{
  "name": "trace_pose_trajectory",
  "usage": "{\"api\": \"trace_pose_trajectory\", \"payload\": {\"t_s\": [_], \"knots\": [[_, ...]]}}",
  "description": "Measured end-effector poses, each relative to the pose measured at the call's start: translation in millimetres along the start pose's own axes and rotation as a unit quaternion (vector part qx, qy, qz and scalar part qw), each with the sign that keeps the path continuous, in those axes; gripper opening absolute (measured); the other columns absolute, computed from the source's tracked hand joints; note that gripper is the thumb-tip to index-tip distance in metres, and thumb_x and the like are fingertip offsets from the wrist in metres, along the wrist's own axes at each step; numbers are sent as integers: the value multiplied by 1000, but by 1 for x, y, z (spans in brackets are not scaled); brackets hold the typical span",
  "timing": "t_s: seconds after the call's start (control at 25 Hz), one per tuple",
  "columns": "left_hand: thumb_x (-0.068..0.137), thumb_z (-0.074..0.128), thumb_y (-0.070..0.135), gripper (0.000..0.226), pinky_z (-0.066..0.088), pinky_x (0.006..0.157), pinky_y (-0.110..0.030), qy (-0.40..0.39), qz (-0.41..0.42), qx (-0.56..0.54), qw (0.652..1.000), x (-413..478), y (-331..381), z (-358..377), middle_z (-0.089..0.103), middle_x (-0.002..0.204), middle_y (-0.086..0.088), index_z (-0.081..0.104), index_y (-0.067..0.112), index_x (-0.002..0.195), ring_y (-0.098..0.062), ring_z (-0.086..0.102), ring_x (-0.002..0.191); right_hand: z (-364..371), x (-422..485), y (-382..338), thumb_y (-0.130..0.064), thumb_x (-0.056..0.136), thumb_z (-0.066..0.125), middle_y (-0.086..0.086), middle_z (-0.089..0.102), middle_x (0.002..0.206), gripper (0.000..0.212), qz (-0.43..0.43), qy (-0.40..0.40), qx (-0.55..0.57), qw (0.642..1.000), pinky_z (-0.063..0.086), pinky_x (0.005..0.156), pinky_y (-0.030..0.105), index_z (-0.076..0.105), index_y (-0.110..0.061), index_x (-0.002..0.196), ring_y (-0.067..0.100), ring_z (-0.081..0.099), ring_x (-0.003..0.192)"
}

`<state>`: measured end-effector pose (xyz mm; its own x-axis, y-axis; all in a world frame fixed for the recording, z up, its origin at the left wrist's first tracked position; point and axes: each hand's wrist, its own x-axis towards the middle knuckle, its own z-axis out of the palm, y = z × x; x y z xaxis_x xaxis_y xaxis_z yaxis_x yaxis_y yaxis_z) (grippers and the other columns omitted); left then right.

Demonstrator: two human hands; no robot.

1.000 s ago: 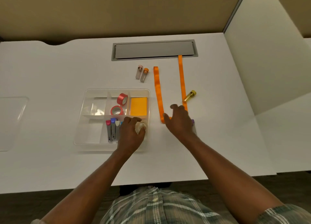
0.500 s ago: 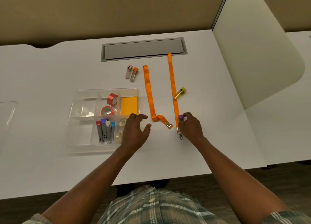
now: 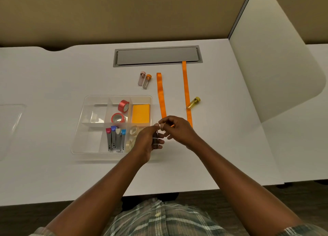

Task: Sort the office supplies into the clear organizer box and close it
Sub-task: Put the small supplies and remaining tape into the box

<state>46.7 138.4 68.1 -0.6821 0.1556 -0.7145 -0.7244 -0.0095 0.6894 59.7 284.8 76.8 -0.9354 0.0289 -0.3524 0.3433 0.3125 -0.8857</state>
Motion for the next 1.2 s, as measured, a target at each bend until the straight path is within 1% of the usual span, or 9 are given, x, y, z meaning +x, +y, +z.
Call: {"api": "trace_pose_trajectory", "payload": {"t_s": [0.16,0.24,0.32,0.56,0.76,0.88,1.04,1.12,1.2], "knots": [[97,55,32,35,50,56,-30,23,-8,6,1000,-4,-5,-16,64,83,-13,61,4,116,-24,60,67,-26,35,21,-36,92,61,5,73,94,36,46,111,-119,986,57,85,38,58,-23,126,23,70,93],[97,54,31,31,49,57,-31,27,-11,3,1000,-7,-8,-23,64,82,-13,62,5,113,-24,59,67,-43,54,35,-40,93,59,15,66,118,55,87,142,-224,960,48,95,41,44,-22,143,33,61,114],[97,54,31,28,50,59,-32,31,-9,1,999,-10,-11,-30,64,83,-14,62,7,110,-24,59,68,-56,70,42,-43,95,56,22,51,134,64,132,149,-284,938,45,98,45,31,-22,150,39,54,122],[96,58,31,28,49,57,-31,44,-7,-12,999,-18,-13,-51,65,83,-14,61,8,111,-23,59,66,-72,90,55,-42,97,52,20,47,130,48,133,144,-386,902,47,94,44,44,-18,139,40,57,115],[97,57,29,28,50,61,-33,63,-12,-27,998,-24,-12,-69,66,84,-15,62,7,113,-25,60,68,-65,93,68,-20,97,51,20,50,114,25,121,186,-389,894,52,83,44,54,-9,119,40,62,94],[96,58,30,31,50,61,-34,71,-6,-45,996,-27,-9,-86,66,83,-15,63,5,115,-26,60,69,-56,90,60,-5,93,48,22,51,112,28,85,243,-315,913,51,78,43,48,-10,121,41,61,89],[97,56,28,33,48,56,-31,83,8,-68,994,-25,4,-116,63,76,-11,62,3,117,-22,58,63,-17,94,12,-6,87,61,14,57,117,63,33,264,-101,959,51,82,37,33,-21,142,29,62,100],[97,55,29,35,47,55,-31,93,14,-74,993,-23,16,-135,62,72,-10,62,2,117,-21,57,60,19,92,-18,-11,89,61,11,63,112,54,48,225,56,972,59,79,42,42,-26,137,26,68,88],[98,55,33,35,48,57,-32,114,26,-81,990,-19,28,-154,63,72,-9,63,5,116,-21,57,60,59,87,-48,-13,94,57,17,66,111,35,95,147,212,961,60,74,42,52,-25,126,26,69,83]]}}
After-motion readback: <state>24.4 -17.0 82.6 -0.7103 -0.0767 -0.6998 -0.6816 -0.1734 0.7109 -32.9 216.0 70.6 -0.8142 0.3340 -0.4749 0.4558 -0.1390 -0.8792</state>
